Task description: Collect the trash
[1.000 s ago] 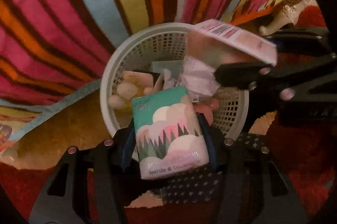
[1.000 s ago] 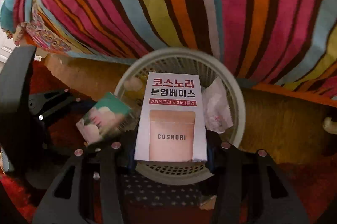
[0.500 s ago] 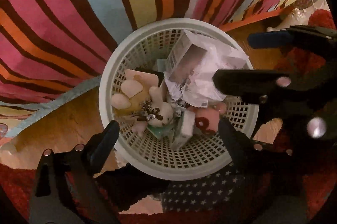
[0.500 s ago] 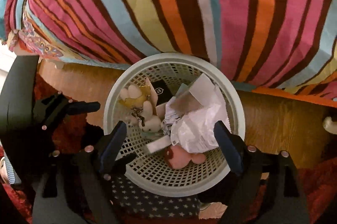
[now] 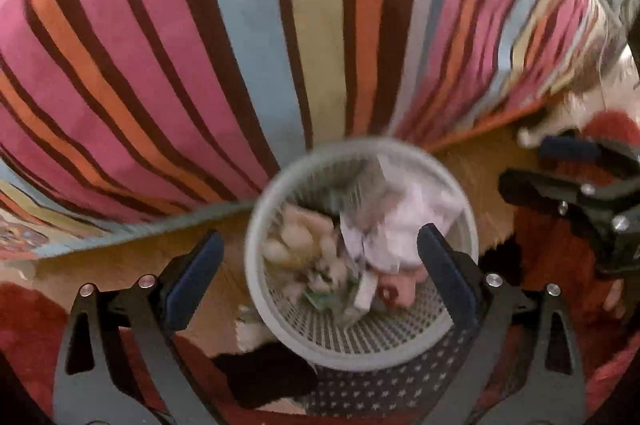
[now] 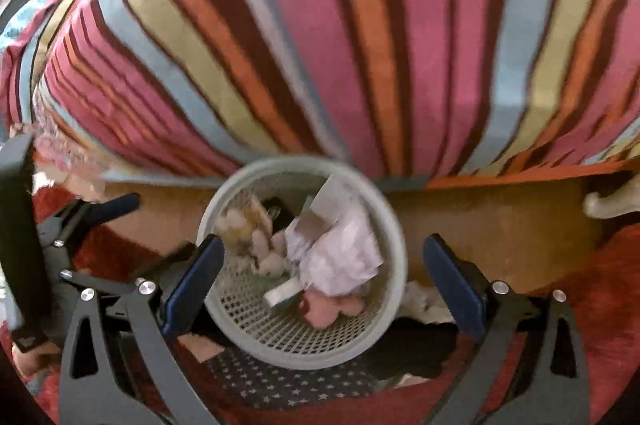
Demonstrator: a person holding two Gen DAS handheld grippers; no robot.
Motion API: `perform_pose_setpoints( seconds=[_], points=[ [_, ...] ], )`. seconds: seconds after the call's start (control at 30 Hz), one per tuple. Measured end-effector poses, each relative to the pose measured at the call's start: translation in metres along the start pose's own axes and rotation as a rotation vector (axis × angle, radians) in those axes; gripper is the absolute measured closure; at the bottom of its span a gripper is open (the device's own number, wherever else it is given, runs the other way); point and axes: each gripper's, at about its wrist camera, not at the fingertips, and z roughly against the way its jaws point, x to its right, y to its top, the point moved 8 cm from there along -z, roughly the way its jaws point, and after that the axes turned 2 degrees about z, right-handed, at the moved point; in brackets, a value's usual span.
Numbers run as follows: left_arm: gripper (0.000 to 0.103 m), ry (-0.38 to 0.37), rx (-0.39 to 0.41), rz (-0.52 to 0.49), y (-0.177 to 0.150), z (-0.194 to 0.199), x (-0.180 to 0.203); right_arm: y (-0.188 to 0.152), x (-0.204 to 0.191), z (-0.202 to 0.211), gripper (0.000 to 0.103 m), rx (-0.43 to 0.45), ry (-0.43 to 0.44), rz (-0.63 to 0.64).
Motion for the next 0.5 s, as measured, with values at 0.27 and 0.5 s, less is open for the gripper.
perform_pose_setpoints(
  seconds=[0.27, 0.5],
  points=[
    [0.008, 0.003, 0.073, 0.082, 0.027, 0.045, -0.008, 0.01, 0.003, 0.037, 0.008, 0.032, 0.0, -0.063],
    [0.008, 0.037, 0.107, 0.102, 0.027, 0.063, -0.006, 0.008, 0.001, 0.044, 0.008, 0.048, -0.046, -0.052]
  ],
)
